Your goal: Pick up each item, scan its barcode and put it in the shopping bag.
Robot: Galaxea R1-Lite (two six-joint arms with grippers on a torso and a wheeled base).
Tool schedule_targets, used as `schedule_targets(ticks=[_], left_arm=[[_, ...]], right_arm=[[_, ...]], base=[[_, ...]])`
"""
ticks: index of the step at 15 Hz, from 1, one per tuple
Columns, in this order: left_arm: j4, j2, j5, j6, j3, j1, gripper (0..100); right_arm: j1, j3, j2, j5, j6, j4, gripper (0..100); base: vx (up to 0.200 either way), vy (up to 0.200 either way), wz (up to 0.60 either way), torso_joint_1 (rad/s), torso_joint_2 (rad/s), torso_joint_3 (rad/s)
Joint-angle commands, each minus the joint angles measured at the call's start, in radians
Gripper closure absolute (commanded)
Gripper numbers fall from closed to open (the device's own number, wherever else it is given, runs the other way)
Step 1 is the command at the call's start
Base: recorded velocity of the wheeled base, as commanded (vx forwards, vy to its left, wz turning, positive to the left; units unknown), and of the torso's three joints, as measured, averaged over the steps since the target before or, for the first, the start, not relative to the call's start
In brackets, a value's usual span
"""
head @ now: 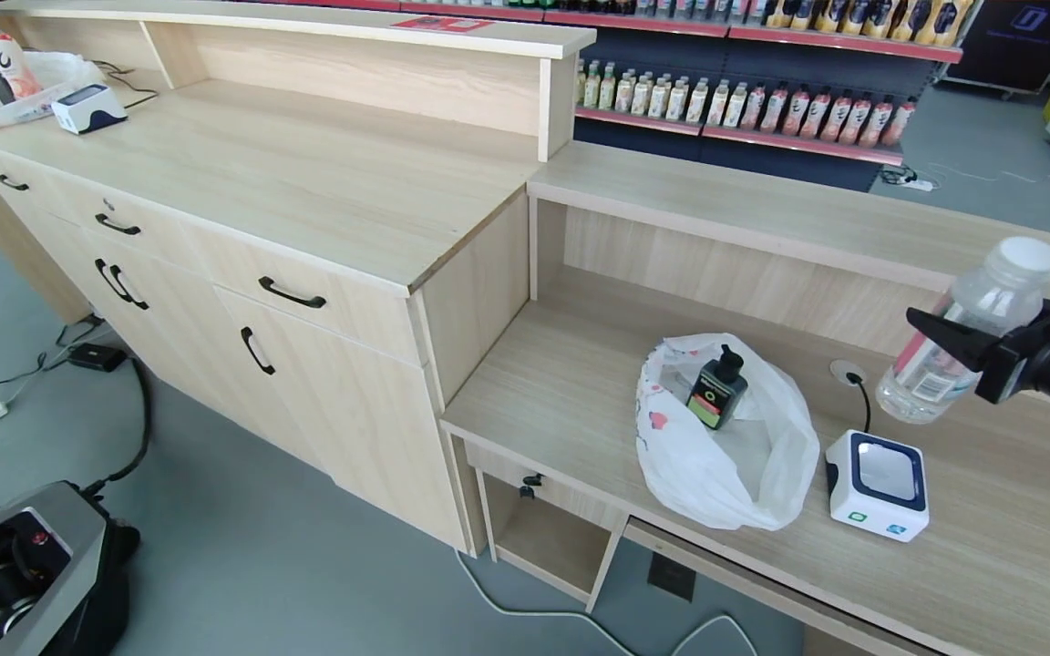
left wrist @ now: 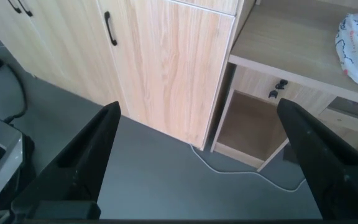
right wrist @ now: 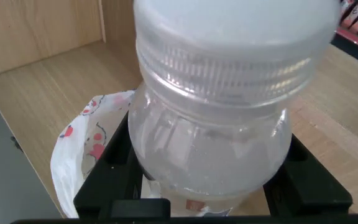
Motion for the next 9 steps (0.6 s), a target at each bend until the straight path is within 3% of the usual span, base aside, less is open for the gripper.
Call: schedule_targets(ticks=[1, 9], left_arm=[[0.001, 0.0, 0.0, 0.001, 0.0, -0.001, 0], [0.0, 0.0, 0.0, -0.001, 0.0, 0.001, 0]], right_arm=[[0.051, 0.002, 0.155, 0.001, 0.023, -0.061, 100], [0.14, 0.059, 0.475, 0.005, 0.029, -0.346, 100]], base=[[0.0, 0.0, 0.0, 0.0, 0.0, 0.0], [0.0, 0.0, 0.0, 0.0, 0.0, 0.0]])
